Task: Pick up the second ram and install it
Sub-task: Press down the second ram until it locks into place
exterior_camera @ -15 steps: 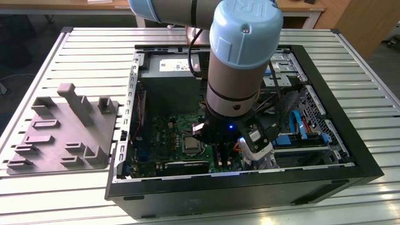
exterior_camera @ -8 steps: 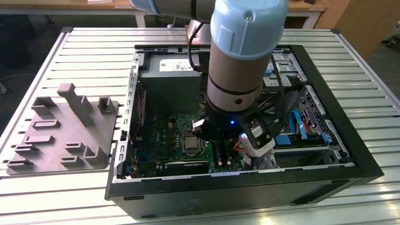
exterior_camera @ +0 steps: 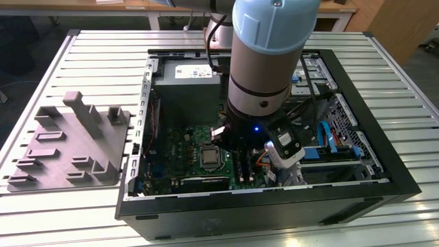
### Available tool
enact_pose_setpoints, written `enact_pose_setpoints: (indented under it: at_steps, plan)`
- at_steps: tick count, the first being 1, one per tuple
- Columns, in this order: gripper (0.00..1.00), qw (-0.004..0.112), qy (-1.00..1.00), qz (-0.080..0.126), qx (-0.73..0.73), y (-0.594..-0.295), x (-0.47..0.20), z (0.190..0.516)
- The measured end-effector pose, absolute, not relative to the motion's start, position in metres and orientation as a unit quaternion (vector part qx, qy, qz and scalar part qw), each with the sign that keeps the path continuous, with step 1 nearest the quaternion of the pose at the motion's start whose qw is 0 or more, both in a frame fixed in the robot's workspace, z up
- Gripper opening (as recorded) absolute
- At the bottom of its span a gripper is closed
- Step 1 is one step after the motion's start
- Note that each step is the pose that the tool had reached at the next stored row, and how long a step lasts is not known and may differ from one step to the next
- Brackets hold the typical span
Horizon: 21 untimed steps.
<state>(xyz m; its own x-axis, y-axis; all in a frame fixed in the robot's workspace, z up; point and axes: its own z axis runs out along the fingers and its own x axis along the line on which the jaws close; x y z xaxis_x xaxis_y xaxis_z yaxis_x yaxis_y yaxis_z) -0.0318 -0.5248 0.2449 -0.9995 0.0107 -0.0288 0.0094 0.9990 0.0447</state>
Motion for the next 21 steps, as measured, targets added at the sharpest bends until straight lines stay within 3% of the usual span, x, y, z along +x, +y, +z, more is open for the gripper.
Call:
enact_pose_setpoints:
  at_steps: [12,21]
  plan:
    - [0.10,0.014,1.000,0.022,0.006,-0.496,-0.032,0.244]
    - [0.10,0.015,1.000,0.022,0.006,-0.495,-0.032,0.247]
